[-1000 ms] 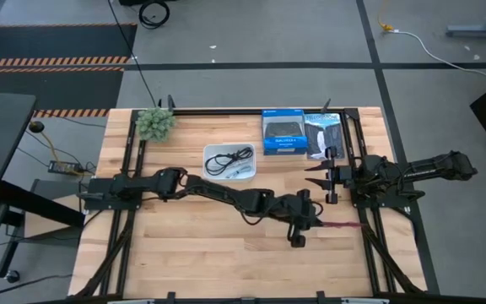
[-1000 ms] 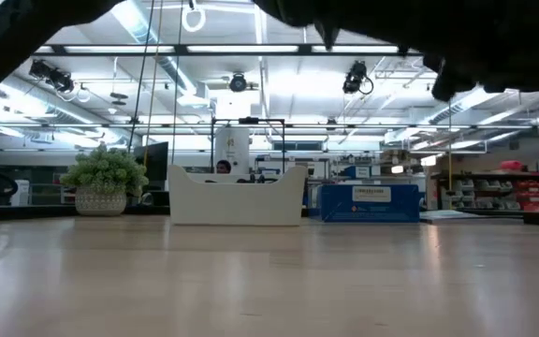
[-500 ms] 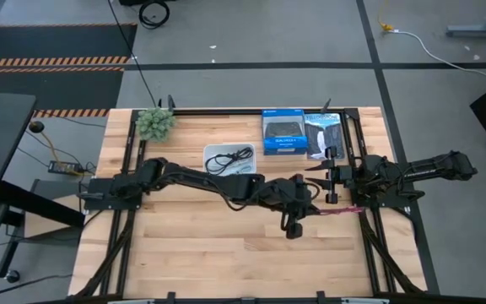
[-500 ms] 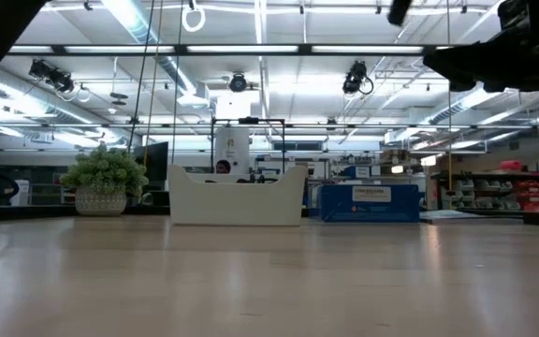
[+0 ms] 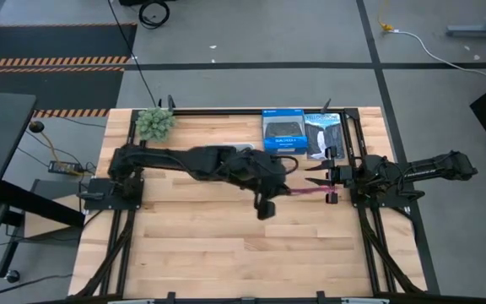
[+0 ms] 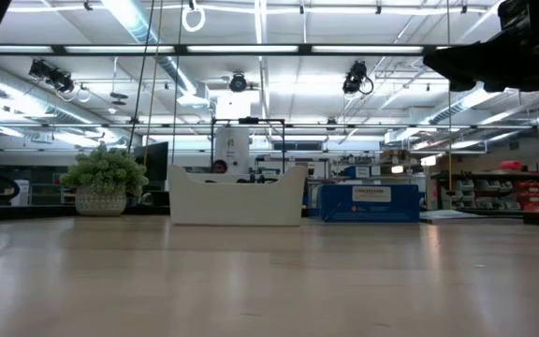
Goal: Pick and place USB-C Cables
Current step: Put the pink charger cable into the white bin
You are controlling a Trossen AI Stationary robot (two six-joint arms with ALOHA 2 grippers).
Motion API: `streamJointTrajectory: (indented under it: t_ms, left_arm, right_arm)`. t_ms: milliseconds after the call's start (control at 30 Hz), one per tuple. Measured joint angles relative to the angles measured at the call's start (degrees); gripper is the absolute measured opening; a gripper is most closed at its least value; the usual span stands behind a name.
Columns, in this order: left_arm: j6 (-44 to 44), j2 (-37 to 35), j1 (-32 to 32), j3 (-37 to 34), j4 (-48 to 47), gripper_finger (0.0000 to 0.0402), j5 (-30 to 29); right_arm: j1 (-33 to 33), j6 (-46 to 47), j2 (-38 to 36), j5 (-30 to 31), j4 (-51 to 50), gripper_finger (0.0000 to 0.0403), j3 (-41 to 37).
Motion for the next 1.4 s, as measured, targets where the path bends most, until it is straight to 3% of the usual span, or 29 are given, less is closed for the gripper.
streamJointTrajectory:
  t_ms: [233,533,933,1400]
  left_arm:
    - [2.9,-5.5,3.0,0.0,-13.0,0.0012,-2.6]
    - [4.4,-5.6,8.2,-0.4,-36.2,0.0012,-2.7]
    - [3.3,-7.6,15.7,-23.4,-28.6,0.0012,3.2]
    - [7.6,-10.3,20.5,-39.6,-10.4,0.0012,6.1]
  right_arm:
    - [0.0,0.0,0.0,0.0,0.0,0.0128,0.0]
    - [0.0,0.0,0.0,0.0,0.0,0.0128,0.0]
    - [0.0,0.0,0.0,0.0,0.0,0.0128,0.0]
    - [0.0,0.0,0.1,-0.1,0.1,0.0128,0.0]
